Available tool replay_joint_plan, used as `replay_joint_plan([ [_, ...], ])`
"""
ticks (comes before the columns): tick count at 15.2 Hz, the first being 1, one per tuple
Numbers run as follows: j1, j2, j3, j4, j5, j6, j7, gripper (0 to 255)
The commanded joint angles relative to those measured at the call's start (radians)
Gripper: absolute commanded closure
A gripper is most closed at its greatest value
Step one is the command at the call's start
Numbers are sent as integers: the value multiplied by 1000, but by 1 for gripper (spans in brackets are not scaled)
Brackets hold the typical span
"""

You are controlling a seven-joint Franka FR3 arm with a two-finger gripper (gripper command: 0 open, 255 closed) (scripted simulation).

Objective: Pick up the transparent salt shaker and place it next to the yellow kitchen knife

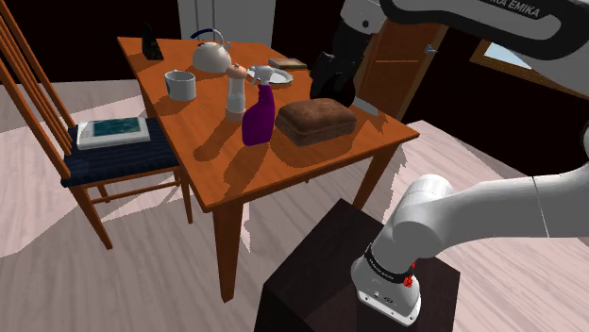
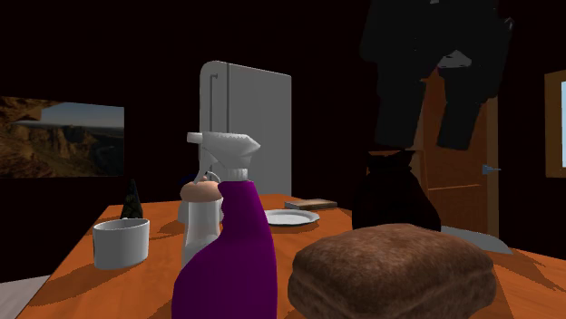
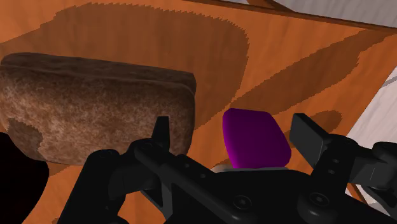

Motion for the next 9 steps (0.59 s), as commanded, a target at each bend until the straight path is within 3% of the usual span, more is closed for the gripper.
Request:
replay_joint_plan([
  [1, 0, 0, 0, 0, 0, 0, 0, 0],
  [9, -2, 307, 8, 179, -27, 129, -3, 0],
])
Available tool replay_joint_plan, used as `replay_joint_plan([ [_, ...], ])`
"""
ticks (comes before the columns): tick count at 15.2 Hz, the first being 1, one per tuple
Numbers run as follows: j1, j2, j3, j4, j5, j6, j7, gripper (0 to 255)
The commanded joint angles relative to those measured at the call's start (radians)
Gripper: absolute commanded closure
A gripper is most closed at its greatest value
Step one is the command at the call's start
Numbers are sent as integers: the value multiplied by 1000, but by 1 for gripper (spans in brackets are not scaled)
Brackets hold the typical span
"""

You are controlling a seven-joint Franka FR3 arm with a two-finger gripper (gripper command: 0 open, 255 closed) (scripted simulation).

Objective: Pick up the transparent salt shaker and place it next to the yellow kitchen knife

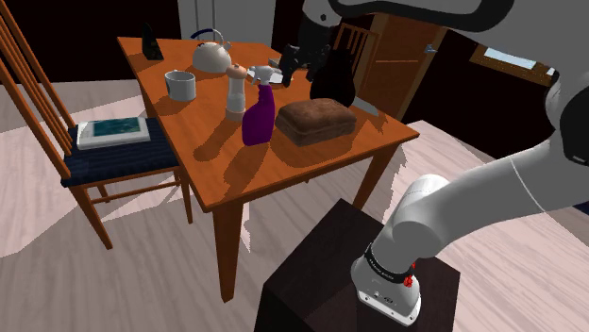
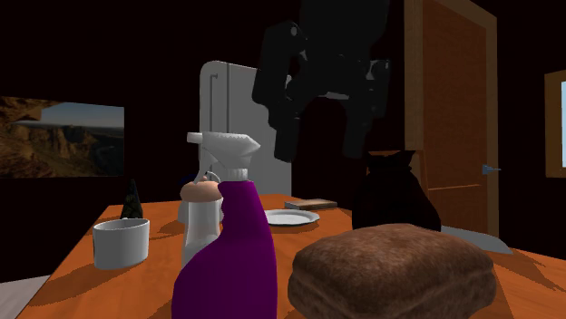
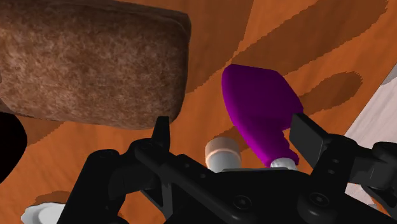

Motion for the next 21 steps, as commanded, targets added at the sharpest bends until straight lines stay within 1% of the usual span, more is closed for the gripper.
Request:
replay_joint_plan([
  [1, -1, 76, 3, 53, -7, 23, 0, 0],
  [5, -2, 231, 8, 180, -22, 53, 0, 0],
  [9, -3, 390, 14, 330, -39, 62, 0, 0],
  [13, -1, 556, 18, 510, -58, 49, -2, 0],
  [16, 2, 690, 20, 671, -71, 21, -6, 0],
  [17, 2, 691, 19, 673, -71, 21, -6, 0],
  [21, -1, 696, 17, 627, -72, 72, -5, 0],
])
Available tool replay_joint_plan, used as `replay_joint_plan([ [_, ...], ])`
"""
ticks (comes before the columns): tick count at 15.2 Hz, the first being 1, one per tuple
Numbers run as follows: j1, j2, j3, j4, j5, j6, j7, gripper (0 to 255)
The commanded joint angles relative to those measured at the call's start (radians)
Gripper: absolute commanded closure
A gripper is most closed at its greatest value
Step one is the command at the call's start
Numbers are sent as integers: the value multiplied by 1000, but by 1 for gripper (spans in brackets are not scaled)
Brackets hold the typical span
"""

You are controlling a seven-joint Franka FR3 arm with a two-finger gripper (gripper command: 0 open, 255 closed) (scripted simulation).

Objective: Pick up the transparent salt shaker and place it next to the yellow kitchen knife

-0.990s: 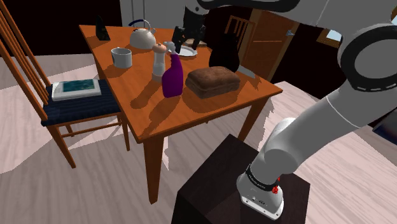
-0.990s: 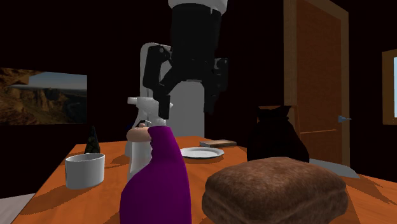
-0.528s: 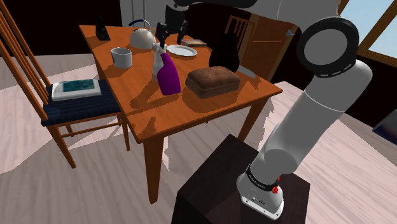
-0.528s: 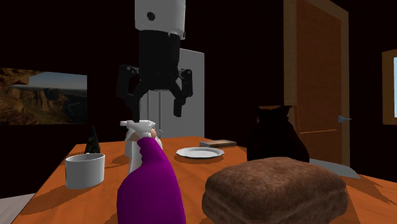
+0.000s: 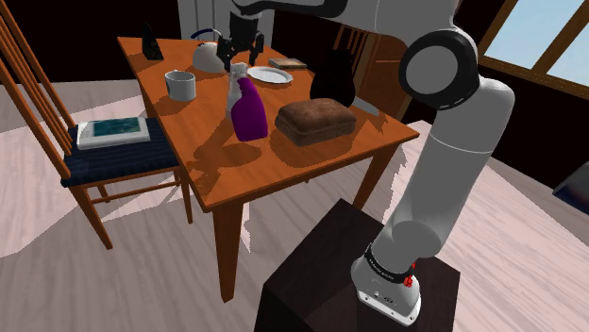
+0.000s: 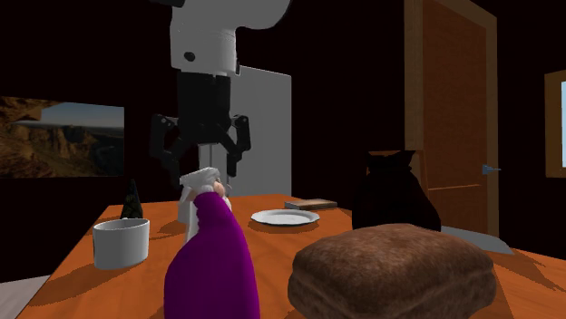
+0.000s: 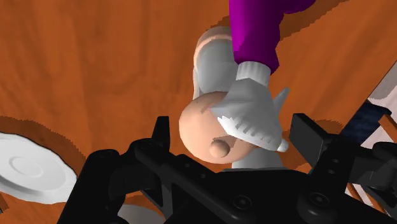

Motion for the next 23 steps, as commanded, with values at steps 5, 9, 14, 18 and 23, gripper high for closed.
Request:
replay_joint_plan([
  [5, -4, 5, -3, -53, -1, 59, 2, 0],
  [9, -4, 6, -3, -52, -1, 59, 2, 0],
  [14, -4, 5, -3, -53, -1, 59, 2, 255],
  [18, -5, 5, -3, -52, -1, 58, 1, 255],
  [23, -4, 10, -3, -20, 0, 31, -2, 255],
])
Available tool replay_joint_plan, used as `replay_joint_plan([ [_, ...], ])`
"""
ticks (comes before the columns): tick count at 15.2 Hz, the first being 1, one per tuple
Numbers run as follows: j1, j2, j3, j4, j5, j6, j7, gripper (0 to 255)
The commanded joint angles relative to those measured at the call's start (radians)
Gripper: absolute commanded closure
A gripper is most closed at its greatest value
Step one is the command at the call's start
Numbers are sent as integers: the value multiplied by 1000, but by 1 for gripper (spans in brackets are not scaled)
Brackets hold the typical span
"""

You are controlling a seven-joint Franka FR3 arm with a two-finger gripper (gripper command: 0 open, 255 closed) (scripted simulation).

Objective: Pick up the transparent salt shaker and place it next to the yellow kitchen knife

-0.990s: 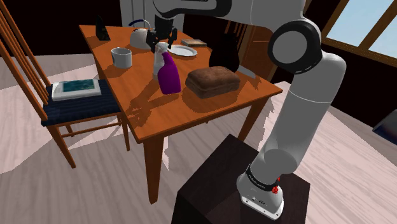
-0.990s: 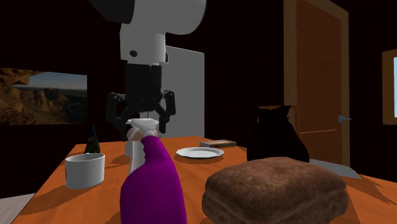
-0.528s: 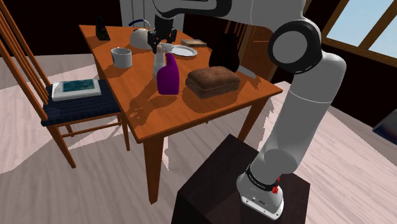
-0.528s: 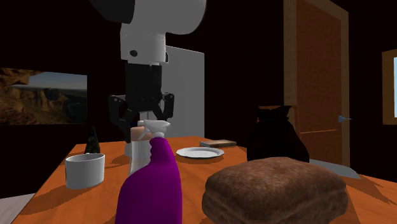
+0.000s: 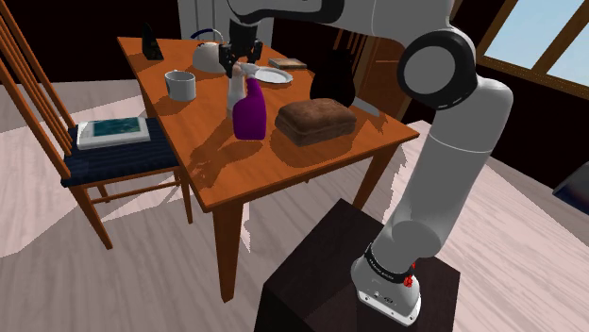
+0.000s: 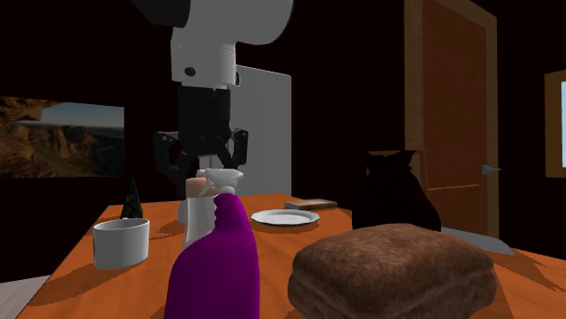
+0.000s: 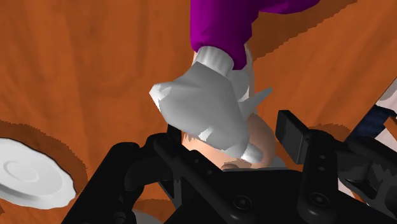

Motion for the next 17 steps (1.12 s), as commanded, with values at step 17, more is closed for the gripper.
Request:
replay_joint_plan([
  [17, 6, 98, 1, 384, 5, -283, -37, 255],
])
